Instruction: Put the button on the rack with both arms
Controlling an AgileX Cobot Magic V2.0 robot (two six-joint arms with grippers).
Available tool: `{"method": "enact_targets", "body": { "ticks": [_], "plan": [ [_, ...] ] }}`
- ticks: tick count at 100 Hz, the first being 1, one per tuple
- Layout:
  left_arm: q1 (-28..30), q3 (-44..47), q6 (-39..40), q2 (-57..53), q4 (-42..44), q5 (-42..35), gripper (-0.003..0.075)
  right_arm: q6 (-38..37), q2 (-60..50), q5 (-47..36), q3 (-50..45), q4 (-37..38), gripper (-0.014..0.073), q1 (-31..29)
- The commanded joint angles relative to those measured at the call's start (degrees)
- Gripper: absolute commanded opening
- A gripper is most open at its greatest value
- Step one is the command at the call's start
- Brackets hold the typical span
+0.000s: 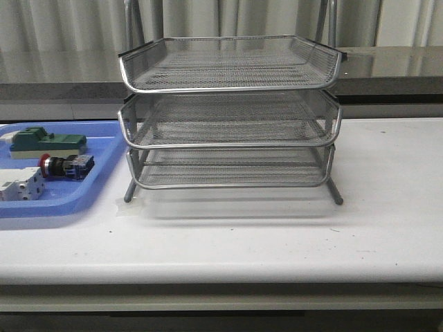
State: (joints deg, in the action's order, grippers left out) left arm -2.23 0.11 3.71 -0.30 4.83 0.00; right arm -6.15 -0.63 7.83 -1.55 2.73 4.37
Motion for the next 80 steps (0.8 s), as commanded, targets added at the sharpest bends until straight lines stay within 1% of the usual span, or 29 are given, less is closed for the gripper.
{"method": "enact_targets", "body": {
  "ticks": [1,68,80],
  "plan": [
    [0.21,2.49,0.47,-1.77,-0.13,-4.05,-0.002,0.17,-1.16,-4.84,0.96,0.09,-0.006,-0.36],
    [0.21,2.49,0.47,-1.77,-0.13,-4.05,-0.002,0.17,-1.16,-4.84,0.96,0.09,-0.006,-0.36],
    [0.21,2.49,0.47,-1.77,-0.13,-4.05,-0.002,0.17,-1.16,-7.49,0.96,0.09,-0.006,-0.36]
  ]
}}
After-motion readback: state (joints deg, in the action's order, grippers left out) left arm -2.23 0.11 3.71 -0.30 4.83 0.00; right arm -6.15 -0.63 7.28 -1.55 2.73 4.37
